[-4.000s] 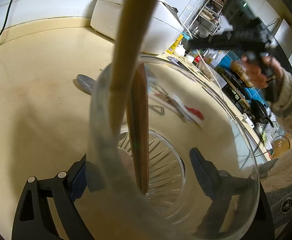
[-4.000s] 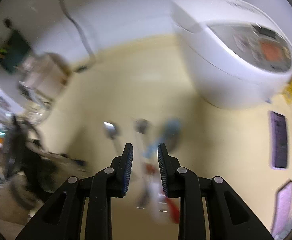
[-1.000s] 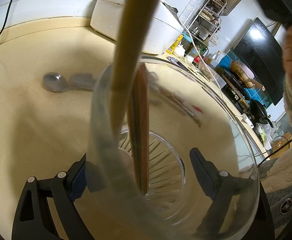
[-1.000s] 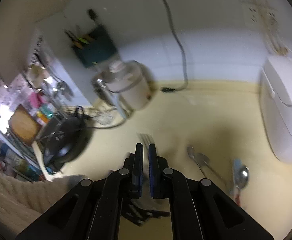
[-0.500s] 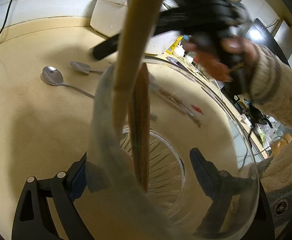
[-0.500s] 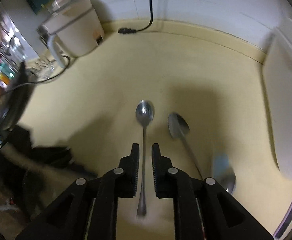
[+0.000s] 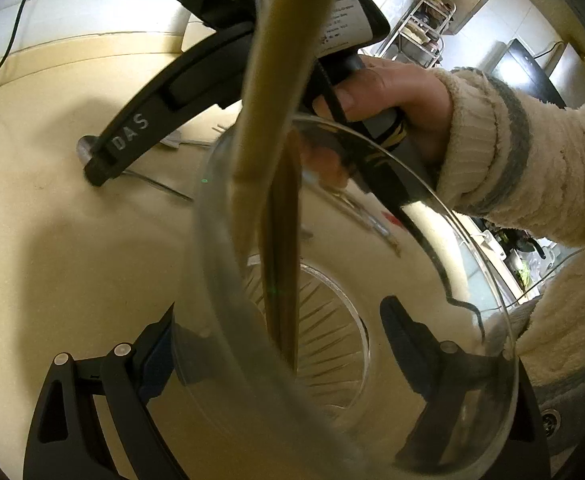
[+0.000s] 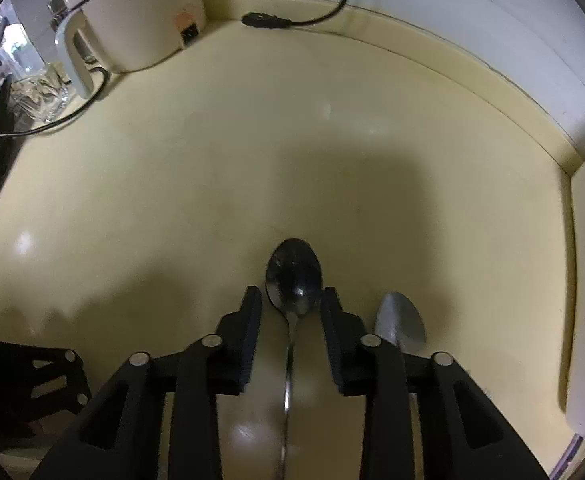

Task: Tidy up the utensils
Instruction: 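Grasp another metal spoon with the right tool and lift it, then lower the metal spoon into the glass held by the left tool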

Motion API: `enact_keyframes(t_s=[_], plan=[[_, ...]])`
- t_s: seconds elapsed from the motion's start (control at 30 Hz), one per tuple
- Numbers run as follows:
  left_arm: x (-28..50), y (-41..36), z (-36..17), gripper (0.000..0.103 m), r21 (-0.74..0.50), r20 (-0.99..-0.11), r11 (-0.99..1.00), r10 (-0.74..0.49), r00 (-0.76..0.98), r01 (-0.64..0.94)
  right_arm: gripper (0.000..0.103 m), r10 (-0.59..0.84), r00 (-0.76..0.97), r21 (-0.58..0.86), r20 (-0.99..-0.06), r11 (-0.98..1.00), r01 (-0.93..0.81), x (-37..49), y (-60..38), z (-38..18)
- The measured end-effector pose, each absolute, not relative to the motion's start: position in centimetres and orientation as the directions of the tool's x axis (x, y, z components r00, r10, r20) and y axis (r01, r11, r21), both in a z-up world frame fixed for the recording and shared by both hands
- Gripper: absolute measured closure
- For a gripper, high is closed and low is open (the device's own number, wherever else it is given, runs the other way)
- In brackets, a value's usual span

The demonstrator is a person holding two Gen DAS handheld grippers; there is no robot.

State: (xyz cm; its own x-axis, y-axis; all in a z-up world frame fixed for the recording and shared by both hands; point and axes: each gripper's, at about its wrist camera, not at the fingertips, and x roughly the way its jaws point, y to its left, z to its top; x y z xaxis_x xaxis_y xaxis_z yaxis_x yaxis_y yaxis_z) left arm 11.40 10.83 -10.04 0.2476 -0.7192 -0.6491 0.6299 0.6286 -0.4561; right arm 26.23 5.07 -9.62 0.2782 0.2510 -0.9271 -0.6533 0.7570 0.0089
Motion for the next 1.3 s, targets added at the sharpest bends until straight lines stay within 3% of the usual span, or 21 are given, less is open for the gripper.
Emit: enact_keyframes(t_s=[0.27,0.33,0.5,0.9,1.3], plan=[[11.3,10.8,-9.6,0.01,-0.459,-0.648,0.627,-0.721,0.246,0.63,0.067,0.24,0.301,-0.03,-0.923,0.736,-0.677,25.9,6.0,-9.4],[11.3,10.8,-9.6,0.01,-0.459,-0.648,0.627,-0.721,0.246,0.63,0.073,0.24,0.304,-0.024,-0.922,0.747,-0.664,26.0,5.6,-9.3],[11.2,10.8,-9.6,0.01,-0.459,-0.648,0.627,-0.721,0.246,0.63,0.073,0.322,0.327,0.058,-0.888,0.785,-0.616,25.5,3.6,-7.8],[11.2,10.9,-9.6,0.01,-0.459,-0.648,0.627,-0.721,0.247,0.629,0.073,0.445,0.563,0.13,-0.697,0.85,-0.511,19.7,-2.5,2.7],[11.2,10.9,-9.6,0.01,-0.459,-0.647,0.627,-0.721,0.246,0.63,0.073,0.516,0.668,0.11,-0.536,0.828,-0.55,12.8,-5.7,14.1]])
